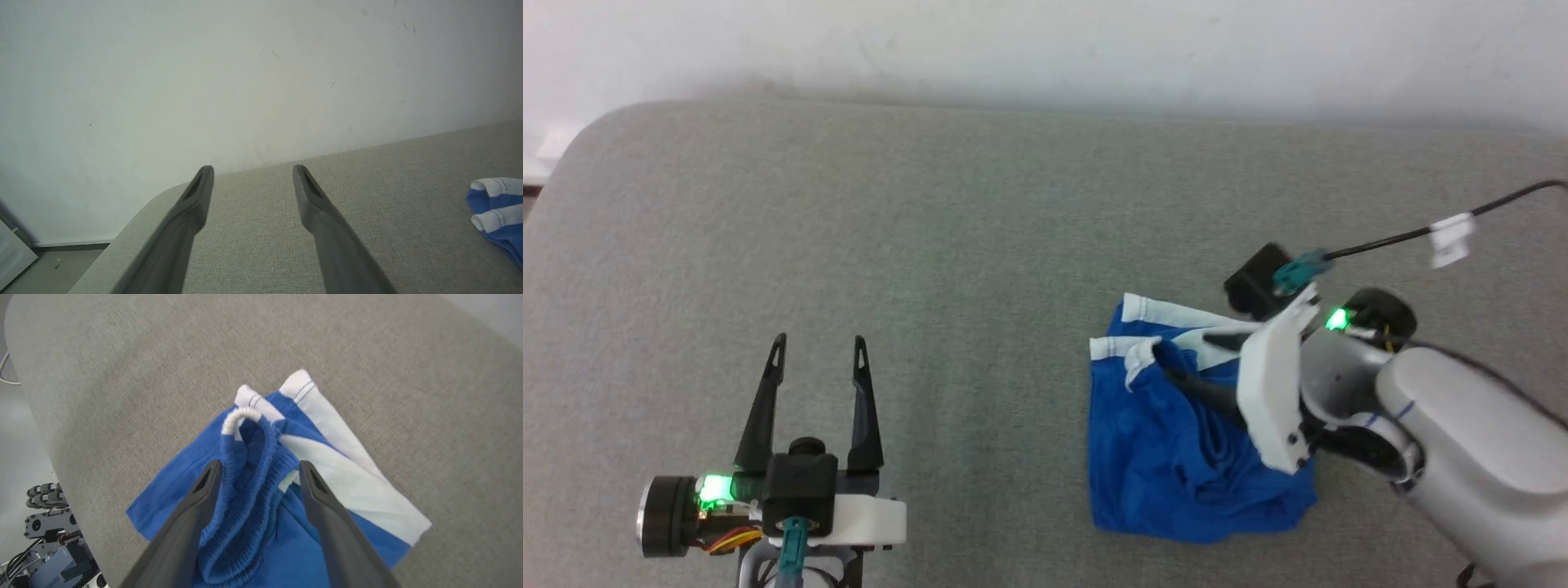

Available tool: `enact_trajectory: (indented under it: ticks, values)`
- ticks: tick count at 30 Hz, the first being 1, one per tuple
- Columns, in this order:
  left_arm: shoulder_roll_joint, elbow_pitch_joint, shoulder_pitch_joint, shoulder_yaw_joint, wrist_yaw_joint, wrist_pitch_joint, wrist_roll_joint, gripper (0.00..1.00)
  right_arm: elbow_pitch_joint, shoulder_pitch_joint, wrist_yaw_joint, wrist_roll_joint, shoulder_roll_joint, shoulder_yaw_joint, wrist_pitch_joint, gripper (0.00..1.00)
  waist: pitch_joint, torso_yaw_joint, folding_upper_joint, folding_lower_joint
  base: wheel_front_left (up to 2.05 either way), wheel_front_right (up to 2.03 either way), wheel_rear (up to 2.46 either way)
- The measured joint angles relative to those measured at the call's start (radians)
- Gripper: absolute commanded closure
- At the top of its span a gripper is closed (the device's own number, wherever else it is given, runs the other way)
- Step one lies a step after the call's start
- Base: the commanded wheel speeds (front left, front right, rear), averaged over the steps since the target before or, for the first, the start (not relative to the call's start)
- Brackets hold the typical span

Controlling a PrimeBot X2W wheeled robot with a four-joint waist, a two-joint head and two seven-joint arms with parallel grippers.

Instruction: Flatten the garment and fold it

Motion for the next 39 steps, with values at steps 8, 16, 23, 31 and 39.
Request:
enact_trajectory:
  ticks: [8,16,23,31,39]
  values:
    - [0.011,0.001,0.016,0.006,0.000,0.000,-0.002,0.00,-0.092,-0.009,0.000,-0.081,-0.086,-0.170,-0.315,0.00,-0.041,-0.067,0.0000,0.0000,0.00,0.00,0.00]
    - [0.014,-0.005,0.025,0.019,0.000,0.000,-0.010,0.00,-0.051,0.132,0.000,-0.292,-0.001,-0.472,-0.631,0.00,-0.072,-0.120,0.0000,0.0000,0.00,0.00,0.00]
    - [0.010,-0.028,0.036,0.034,-0.003,0.000,-0.025,0.00,-0.109,0.323,0.000,-0.457,0.129,-0.693,-0.784,0.00,-0.085,-0.135,-0.0001,-0.0001,0.00,0.00,0.00]
    - [0.000,-0.042,0.063,0.051,-0.005,0.000,-0.025,0.00,-0.268,0.548,0.000,-0.608,0.315,-0.819,-0.801,0.00,-0.086,-0.128,0.0000,-0.0001,0.00,0.00,0.00]
    - [-0.012,-0.046,0.083,0.062,-0.014,0.000,-0.026,0.00,-0.322,0.685,0.000,-0.660,0.401,-0.847,-0.801,0.00,-0.099,-0.113,-0.0001,-0.0001,0.00,0.00,0.00]
